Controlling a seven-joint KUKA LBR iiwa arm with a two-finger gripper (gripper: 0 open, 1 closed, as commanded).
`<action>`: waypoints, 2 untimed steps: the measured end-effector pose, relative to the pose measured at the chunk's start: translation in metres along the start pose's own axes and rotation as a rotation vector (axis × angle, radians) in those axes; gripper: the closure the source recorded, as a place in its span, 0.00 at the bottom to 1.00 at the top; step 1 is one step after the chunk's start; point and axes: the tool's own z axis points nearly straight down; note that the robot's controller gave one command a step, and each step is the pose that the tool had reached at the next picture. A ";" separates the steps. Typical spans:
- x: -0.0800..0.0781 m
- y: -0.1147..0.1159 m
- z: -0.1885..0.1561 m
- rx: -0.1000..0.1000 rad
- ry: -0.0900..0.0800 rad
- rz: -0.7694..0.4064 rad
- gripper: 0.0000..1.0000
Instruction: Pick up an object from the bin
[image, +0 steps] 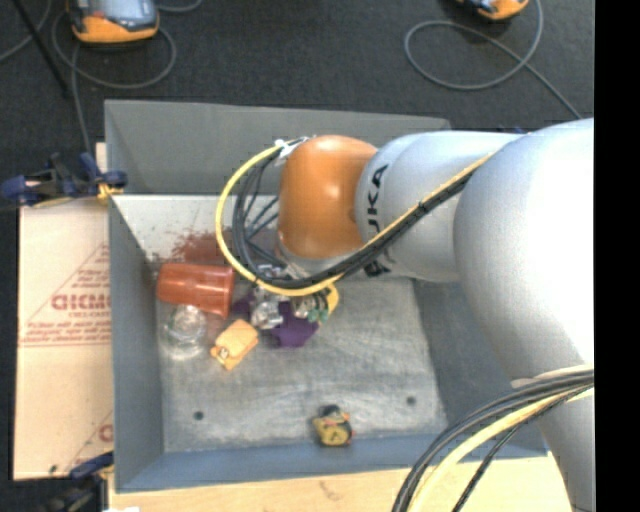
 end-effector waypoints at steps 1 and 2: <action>-0.023 0.038 -0.043 -0.001 -0.002 0.040 1.00; 0.055 0.003 -0.055 0.000 0.000 0.288 0.00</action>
Offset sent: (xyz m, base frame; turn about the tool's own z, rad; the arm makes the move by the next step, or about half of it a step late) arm -0.0562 0.0002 0.0546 0.2877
